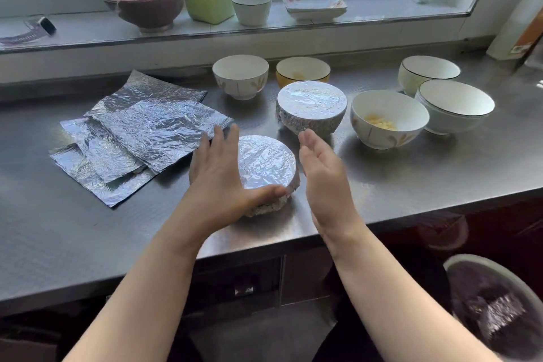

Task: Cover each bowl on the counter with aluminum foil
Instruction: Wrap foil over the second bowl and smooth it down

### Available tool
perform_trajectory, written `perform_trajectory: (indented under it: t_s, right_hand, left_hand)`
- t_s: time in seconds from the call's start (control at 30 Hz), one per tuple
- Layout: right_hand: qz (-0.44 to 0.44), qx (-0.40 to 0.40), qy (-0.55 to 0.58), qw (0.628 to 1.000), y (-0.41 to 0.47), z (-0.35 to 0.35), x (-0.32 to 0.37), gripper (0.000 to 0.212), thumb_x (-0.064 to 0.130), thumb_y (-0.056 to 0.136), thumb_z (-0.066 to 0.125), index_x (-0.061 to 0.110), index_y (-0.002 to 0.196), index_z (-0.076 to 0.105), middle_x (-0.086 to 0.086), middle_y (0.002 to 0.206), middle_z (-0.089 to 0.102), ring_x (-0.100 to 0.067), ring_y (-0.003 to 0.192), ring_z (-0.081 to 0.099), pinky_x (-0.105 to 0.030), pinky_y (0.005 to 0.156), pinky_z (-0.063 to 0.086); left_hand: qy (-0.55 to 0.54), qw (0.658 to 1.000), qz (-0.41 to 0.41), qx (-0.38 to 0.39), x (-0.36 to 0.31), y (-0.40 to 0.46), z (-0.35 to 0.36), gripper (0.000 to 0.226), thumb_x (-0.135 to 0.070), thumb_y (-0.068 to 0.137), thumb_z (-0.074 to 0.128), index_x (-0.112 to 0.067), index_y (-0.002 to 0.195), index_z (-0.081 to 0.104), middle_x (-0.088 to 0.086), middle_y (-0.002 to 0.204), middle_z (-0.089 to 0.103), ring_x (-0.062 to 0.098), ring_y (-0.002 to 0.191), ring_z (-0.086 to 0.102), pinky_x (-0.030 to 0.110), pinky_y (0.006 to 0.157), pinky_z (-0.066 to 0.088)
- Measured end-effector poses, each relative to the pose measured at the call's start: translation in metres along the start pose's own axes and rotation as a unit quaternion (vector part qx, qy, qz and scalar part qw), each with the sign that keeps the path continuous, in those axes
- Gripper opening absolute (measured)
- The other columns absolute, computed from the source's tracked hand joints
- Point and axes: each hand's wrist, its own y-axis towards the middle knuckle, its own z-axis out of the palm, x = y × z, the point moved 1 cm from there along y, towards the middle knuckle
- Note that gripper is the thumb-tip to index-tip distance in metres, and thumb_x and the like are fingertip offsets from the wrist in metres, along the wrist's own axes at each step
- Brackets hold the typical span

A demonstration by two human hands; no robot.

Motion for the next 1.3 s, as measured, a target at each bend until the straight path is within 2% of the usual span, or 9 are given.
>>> perform_trajectory:
  t_s: [0.17,0.33,0.5,0.7,0.87,1.03,1.1,1.2,1.3]
  right_hand:
    - [-0.038,0.029,-0.068,0.997,-0.01,0.023,-0.004,0.052,0.015,0.104,0.038,0.013,0.153,0.023,0.002,0.16,0.024,-0.006,0.147,0.019,-0.034,0.122,0.017]
    - [0.009,0.026,-0.067,0.997,-0.003,0.035,-0.017,0.064,0.03,0.096,0.04,0.02,0.155,0.018,0.004,0.161,0.02,-0.008,0.149,0.014,-0.041,0.122,0.016]
    - [0.012,0.001,-0.066,0.998,-0.001,0.038,-0.02,0.058,0.023,0.103,0.039,0.018,0.155,0.015,0.004,0.161,0.019,-0.007,0.148,0.014,-0.036,0.122,0.015]
    - [0.013,-0.008,-0.079,0.997,0.004,0.037,-0.02,0.062,0.028,0.103,0.039,0.018,0.156,0.009,0.005,0.161,0.017,-0.009,0.148,0.012,-0.03,0.121,0.013]
    - [0.046,-0.017,-0.026,0.998,0.014,0.036,-0.029,0.064,0.038,0.097,0.043,0.02,0.154,0.02,0.004,0.158,0.028,-0.012,0.145,0.027,-0.04,0.119,0.025]
    - [0.085,-0.014,0.068,0.994,0.023,0.034,-0.038,0.062,0.047,0.093,0.044,0.022,0.149,0.033,0.005,0.147,0.044,-0.012,0.133,0.044,-0.038,0.113,0.036]
    - [0.116,-0.018,0.111,0.987,0.026,0.035,-0.042,0.071,0.058,0.083,0.047,0.02,0.142,0.043,-0.001,0.141,0.054,-0.017,0.129,0.051,-0.044,0.111,0.04]
    - [0.171,-0.01,0.179,0.969,0.027,0.03,-0.044,0.047,0.043,0.099,0.041,0.009,0.126,0.059,-0.013,0.118,0.069,-0.029,0.109,0.067,-0.05,0.098,0.051]
    - [0.198,0.034,0.2,0.959,0.031,0.022,-0.049,0.042,0.035,0.104,0.036,0.007,0.116,0.065,-0.015,0.108,0.073,-0.029,0.099,0.07,-0.043,0.088,0.056]
  left_hand:
    - [0.029,0.997,0.035,0.065,0.019,0.008,-0.001,0.15,-0.103,0.035,0.039,-0.027,0.156,-0.005,-0.003,0.164,-0.012,0.013,0.149,-0.013,0.034,0.121,-0.002]
    - [0.026,0.998,0.036,0.054,0.025,0.008,0.005,0.133,-0.09,0.051,0.046,-0.023,0.157,0.0,-0.005,0.164,-0.003,0.009,0.149,-0.005,0.035,0.122,0.006]
    - [0.027,0.998,0.027,0.052,0.024,0.009,0.007,0.134,-0.087,0.047,0.043,-0.023,0.157,0.001,-0.006,0.164,-0.003,0.01,0.149,-0.006,0.032,0.12,0.003]
    - [0.025,0.998,0.028,0.042,0.023,0.008,0.008,0.134,-0.086,0.047,0.042,-0.02,0.157,0.002,-0.005,0.164,-0.002,0.01,0.149,-0.005,0.03,0.119,0.003]
    - [0.036,0.999,0.027,0.023,0.021,0.007,0.01,0.135,-0.09,0.048,0.041,-0.018,0.157,0.007,-0.003,0.164,0.002,0.012,0.149,-0.001,0.029,0.119,0.004]
    - [0.037,0.999,0.018,0.021,0.021,0.007,0.01,0.14,-0.094,0.046,0.041,-0.018,0.157,0.005,-0.003,0.164,0.0,0.012,0.149,-0.002,0.032,0.121,0.005]
    - [0.034,0.999,0.017,0.022,0.021,0.007,0.011,0.14,-0.095,0.046,0.044,-0.019,0.157,0.005,-0.003,0.164,0.0,0.013,0.149,-0.002,0.033,0.121,0.005]
    - [0.034,0.999,0.016,0.018,0.02,0.007,0.011,0.139,-0.093,0.046,0.046,-0.018,0.157,0.006,-0.002,0.164,0.002,0.015,0.149,0.0,0.033,0.12,0.006]
    - [0.022,1.0,0.018,0.012,0.02,0.006,0.011,0.138,-0.091,0.045,0.046,-0.019,0.157,0.007,-0.002,0.164,0.003,0.014,0.149,0.0,0.03,0.118,0.006]
